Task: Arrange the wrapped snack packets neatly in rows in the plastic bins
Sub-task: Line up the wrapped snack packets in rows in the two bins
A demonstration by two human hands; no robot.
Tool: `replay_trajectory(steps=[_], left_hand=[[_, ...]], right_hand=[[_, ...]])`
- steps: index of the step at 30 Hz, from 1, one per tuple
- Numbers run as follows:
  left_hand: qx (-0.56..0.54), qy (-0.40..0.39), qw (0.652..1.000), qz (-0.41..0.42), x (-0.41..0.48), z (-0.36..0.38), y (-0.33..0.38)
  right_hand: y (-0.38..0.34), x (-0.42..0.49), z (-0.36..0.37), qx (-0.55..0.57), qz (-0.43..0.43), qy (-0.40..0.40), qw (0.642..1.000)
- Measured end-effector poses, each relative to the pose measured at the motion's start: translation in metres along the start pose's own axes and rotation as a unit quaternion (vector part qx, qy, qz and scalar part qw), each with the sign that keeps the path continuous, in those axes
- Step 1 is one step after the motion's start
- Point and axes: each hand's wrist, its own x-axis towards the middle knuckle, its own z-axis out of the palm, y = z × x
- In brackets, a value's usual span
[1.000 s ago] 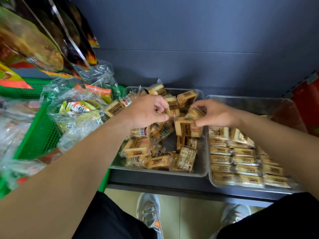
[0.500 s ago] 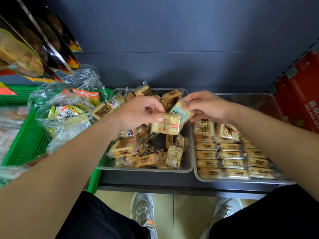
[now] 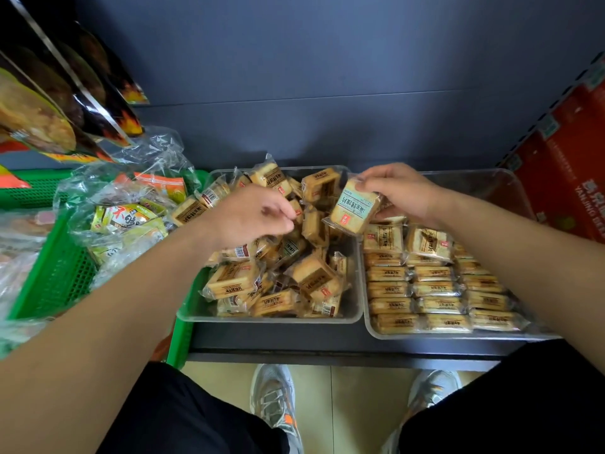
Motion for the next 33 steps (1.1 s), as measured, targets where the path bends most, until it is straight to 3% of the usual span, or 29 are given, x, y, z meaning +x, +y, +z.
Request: replay_trajectory(steps=[2, 7, 11, 14, 17, 21, 26, 33], left_hand=[[-0.053, 0.072, 0.996, -0.009, 0.002, -0.005, -0.008], [-0.162, 0.053, 0.985, 0.010, 0.004, 0.002, 0.001], [-0.144, 0.095, 0.985, 0.011, 0.004, -0.007, -0.005], [-0.112, 0.155, 0.981, -0.025, -0.002, -0.018, -0.024], [-0.116, 0.210, 0.969, -0.053, -0.007, -0.027, -0.039], [-0.095, 0.233, 0.965, -0.067, -0.006, -0.032, -0.048], [-0.118, 0.212, 0.968, -0.059, -0.002, -0.031, -0.050], [-0.107, 0.218, 0.968, -0.060, 0.002, -0.029, -0.051]], right_hand=[[-0.007, -0.002, 0.005, 0.018, -0.025, -0.009, 0.999], [-0.029, -0.002, 0.034, 0.022, -0.087, -0.080, 0.993], [-0.033, 0.009, 0.058, 0.022, -0.116, -0.063, 0.991], [-0.017, 0.026, 0.062, -0.204, -0.158, -0.008, 0.966], [-0.002, 0.036, 0.066, -0.465, -0.151, -0.069, 0.870], [0.000, 0.038, 0.080, -0.540, -0.105, -0.142, 0.823], [-0.008, 0.032, 0.074, -0.497, -0.048, -0.202, 0.842], [-0.013, 0.042, 0.089, -0.438, -0.169, -0.110, 0.876]])
